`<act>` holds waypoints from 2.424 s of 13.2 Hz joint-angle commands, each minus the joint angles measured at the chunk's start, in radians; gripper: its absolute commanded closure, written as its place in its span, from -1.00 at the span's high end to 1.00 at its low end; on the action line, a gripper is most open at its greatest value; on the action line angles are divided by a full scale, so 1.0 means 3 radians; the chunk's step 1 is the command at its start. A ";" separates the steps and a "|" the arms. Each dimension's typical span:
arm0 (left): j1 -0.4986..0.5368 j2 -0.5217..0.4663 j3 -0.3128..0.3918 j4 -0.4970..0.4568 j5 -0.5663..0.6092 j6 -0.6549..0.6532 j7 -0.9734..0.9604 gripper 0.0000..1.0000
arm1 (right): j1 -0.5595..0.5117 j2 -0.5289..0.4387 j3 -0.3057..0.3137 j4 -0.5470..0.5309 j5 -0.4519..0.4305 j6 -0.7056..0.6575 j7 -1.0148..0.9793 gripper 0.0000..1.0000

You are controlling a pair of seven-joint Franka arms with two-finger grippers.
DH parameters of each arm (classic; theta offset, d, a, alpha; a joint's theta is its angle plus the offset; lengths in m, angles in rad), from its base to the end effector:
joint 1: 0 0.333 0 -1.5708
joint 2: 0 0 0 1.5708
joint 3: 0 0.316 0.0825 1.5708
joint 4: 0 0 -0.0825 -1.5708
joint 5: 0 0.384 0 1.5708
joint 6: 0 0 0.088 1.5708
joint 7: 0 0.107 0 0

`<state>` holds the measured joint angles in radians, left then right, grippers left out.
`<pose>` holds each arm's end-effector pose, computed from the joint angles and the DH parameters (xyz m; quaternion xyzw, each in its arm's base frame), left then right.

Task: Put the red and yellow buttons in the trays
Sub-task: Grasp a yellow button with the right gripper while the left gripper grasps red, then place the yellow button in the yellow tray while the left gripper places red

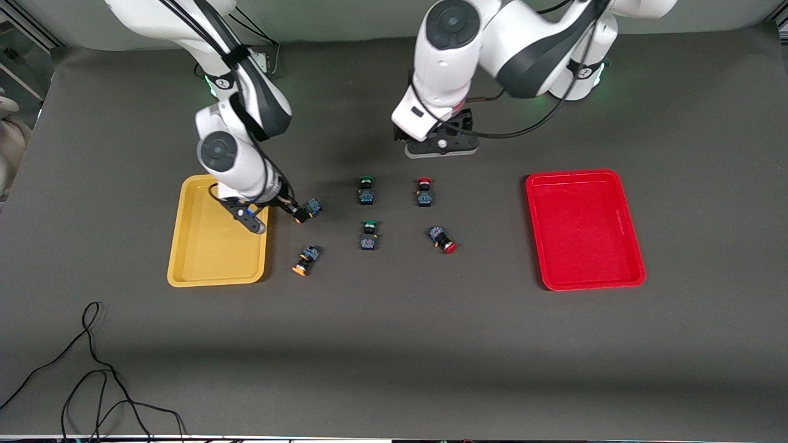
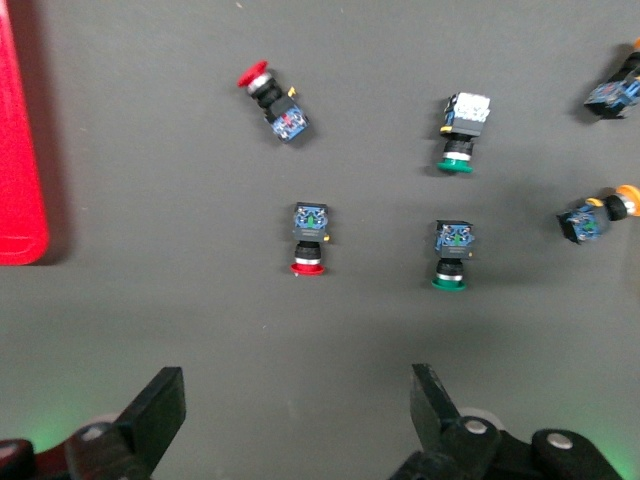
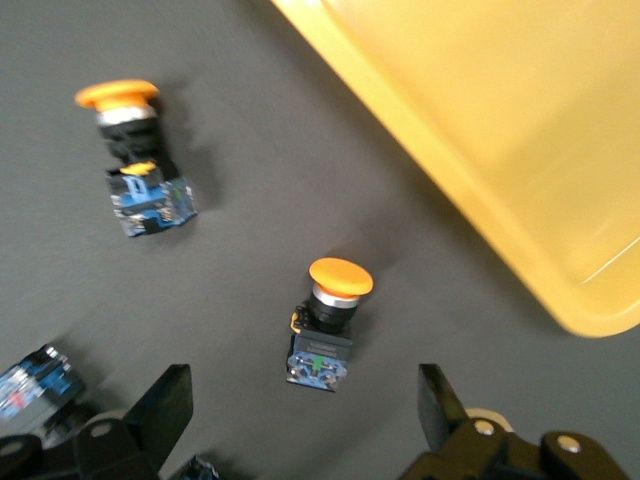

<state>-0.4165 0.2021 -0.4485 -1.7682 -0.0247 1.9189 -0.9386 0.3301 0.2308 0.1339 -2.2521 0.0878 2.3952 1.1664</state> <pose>0.4061 -0.4556 0.4529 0.9974 0.0444 -0.0531 0.0217 0.4746 0.2389 0.2554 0.9247 -0.3756 -0.0615 0.0015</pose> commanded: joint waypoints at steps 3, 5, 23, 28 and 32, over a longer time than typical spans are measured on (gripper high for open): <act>-0.0171 0.0521 0.0048 -0.0360 0.0337 0.0771 -0.0240 1.00 | 0.0132 0.0380 -0.0012 -0.0050 0.0060 0.0401 0.0279 1.00; -0.0161 0.0767 0.0048 -0.0410 0.0526 0.0986 -0.0282 1.00 | 0.0137 0.0478 -0.0012 -0.0137 0.0065 0.0600 0.0289 1.00; -0.0161 0.1346 0.0201 -0.0467 0.0788 0.1570 -0.0481 -0.91 | -0.0124 -0.0902 -0.0720 0.0257 0.0071 -0.1310 -0.0843 -0.74; 0.0242 0.0856 0.0156 -0.0436 0.0732 0.1122 -0.0405 -0.94 | -0.0124 -0.0734 -0.1290 -0.0345 0.0260 -0.0822 -0.1653 -0.73; 0.0885 0.0452 0.0099 -0.0472 0.0293 0.0544 0.0477 -0.96 | -0.0124 -0.0285 -0.1290 -0.0750 0.0255 0.0124 -0.1756 -0.70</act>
<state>-0.2495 0.4180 -0.4037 -1.8740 0.1333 2.1624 -0.9397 0.2843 0.0874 -0.2511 -2.4506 0.1370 2.3399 0.6807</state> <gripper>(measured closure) 0.590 0.590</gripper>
